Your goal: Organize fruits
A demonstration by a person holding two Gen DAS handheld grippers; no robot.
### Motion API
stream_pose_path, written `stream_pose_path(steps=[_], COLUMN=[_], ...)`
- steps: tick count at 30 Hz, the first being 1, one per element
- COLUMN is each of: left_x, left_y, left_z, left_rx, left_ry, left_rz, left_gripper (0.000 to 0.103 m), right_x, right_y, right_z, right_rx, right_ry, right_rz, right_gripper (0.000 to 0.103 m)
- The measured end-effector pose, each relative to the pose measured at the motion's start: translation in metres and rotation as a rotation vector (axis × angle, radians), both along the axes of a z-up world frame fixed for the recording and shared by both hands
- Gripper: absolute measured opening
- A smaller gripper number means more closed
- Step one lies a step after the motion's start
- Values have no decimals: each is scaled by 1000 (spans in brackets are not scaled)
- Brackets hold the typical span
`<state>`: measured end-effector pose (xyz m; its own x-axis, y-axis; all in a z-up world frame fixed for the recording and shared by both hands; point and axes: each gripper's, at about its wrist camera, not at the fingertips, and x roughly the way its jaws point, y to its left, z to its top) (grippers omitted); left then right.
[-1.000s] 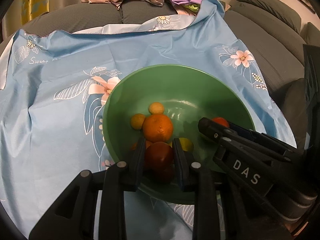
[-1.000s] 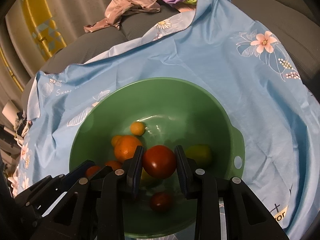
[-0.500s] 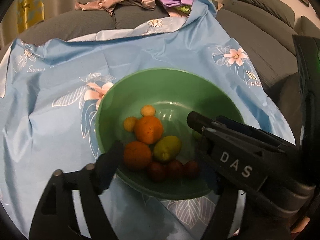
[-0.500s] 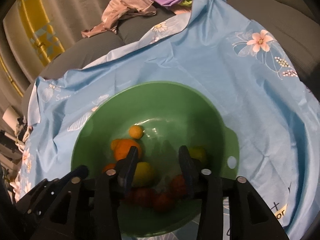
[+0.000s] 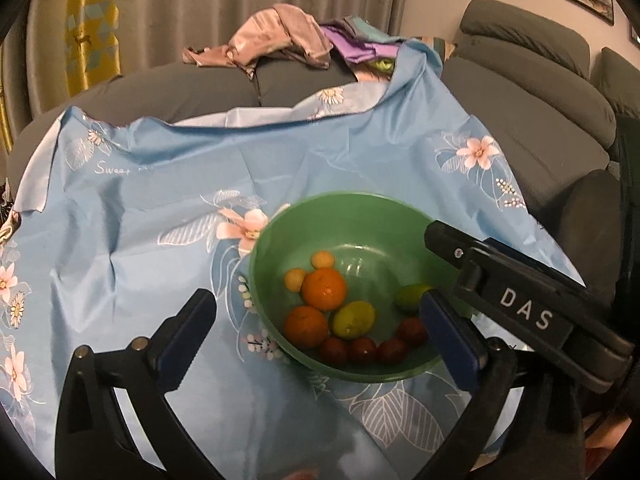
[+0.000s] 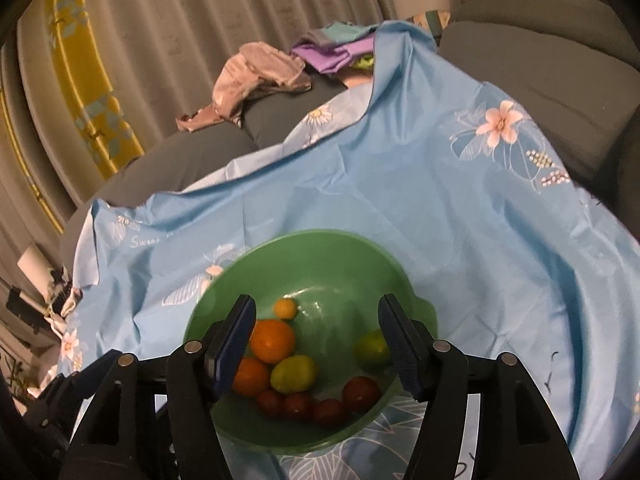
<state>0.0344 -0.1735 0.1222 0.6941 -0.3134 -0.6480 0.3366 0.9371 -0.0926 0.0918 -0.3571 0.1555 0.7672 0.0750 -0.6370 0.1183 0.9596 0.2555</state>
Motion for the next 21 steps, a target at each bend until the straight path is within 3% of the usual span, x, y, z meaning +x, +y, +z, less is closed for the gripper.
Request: stream_pose_path(steps=[21], left_x=[-8], left_y=[8], left_z=[4], left_rx=[-6], left_ry=[-10], left_rz=[15], left_gripper=[102], right_x=[-4], right_y=[-4], right_z=[-1], right_rx=[-11], right_ry=[25], right_rz=[-39], right_gripper=[66])
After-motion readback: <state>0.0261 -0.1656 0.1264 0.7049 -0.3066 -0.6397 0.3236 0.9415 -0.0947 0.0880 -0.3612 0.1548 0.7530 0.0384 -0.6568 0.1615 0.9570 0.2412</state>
